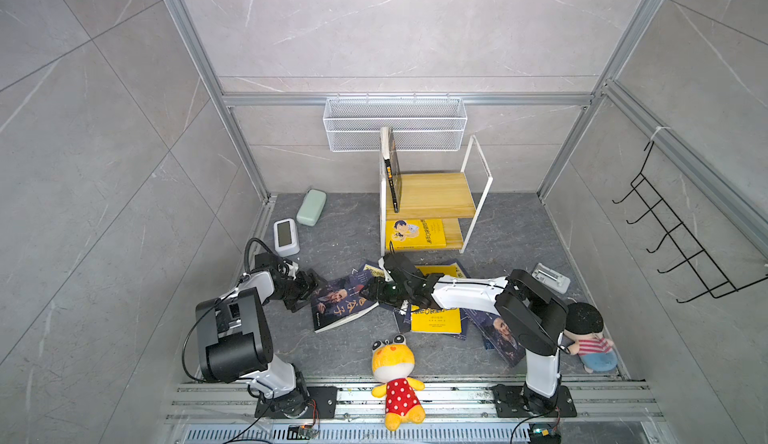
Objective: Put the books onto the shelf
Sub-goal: 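Grip the edge of the purple portrait book with the right gripper, then lift the purple book upright with the right gripper while the left gripper approaches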
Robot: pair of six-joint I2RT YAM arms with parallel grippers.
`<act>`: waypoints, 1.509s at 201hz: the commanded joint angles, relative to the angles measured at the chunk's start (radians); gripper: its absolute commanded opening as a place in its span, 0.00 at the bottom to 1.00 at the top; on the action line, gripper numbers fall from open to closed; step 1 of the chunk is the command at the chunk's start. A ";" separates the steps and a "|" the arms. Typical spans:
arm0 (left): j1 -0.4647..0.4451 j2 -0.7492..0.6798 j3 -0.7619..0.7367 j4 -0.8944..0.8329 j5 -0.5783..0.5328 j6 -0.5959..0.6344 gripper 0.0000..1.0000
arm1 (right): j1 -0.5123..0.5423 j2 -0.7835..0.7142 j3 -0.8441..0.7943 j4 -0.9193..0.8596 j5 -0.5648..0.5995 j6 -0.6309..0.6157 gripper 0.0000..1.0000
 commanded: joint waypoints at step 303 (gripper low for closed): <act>0.004 -0.535 0.173 -0.106 -0.019 0.272 1.00 | 0.003 -0.462 -0.098 -0.009 0.116 -0.638 0.00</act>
